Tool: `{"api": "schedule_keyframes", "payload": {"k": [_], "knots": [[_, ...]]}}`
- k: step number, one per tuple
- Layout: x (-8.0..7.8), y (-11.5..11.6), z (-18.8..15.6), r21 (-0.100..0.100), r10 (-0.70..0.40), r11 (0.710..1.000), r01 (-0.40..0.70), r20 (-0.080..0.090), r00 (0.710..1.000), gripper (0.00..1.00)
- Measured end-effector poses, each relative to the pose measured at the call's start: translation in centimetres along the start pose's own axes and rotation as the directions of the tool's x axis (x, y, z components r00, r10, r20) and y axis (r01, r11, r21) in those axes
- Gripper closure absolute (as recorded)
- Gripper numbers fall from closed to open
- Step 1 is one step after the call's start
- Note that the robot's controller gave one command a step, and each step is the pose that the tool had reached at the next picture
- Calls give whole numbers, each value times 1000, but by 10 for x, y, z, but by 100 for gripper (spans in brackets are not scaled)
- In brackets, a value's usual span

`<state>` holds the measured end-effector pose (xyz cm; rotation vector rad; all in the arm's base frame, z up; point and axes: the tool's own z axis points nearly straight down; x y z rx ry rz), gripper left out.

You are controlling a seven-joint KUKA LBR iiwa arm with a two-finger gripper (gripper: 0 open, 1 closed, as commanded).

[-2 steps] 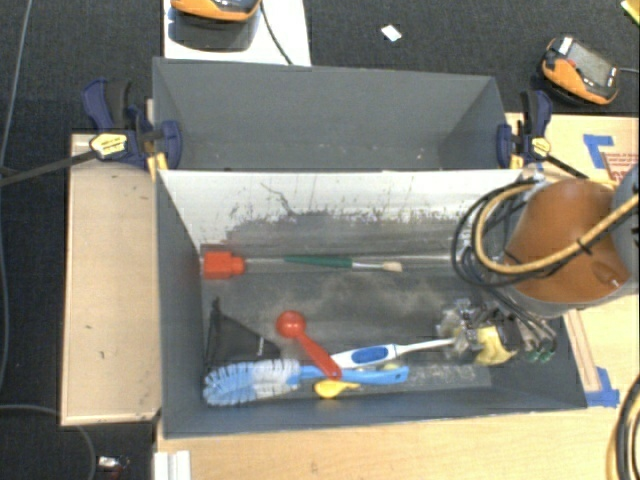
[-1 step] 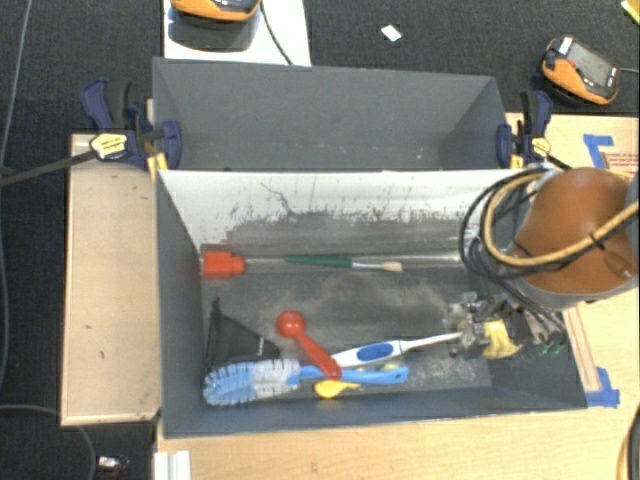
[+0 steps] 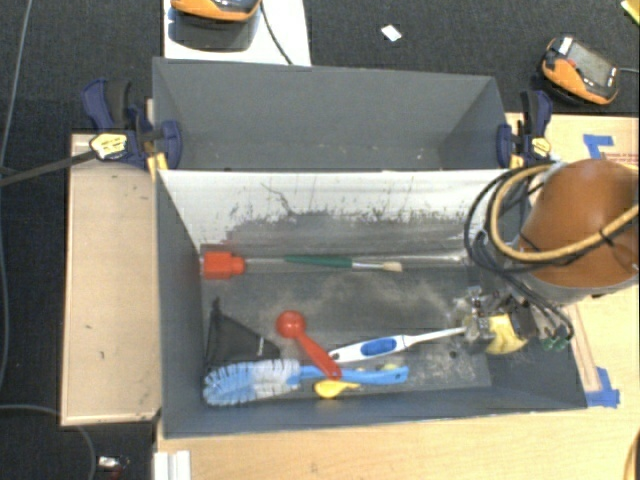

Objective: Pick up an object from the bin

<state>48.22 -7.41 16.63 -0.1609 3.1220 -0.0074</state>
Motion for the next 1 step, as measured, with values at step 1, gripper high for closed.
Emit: {"api": "schedule_keyframes", "payload": {"k": [1], "knots": [[0, 0, -9, 1, 2, 1000, -2, 2, 1000, 100]]}}
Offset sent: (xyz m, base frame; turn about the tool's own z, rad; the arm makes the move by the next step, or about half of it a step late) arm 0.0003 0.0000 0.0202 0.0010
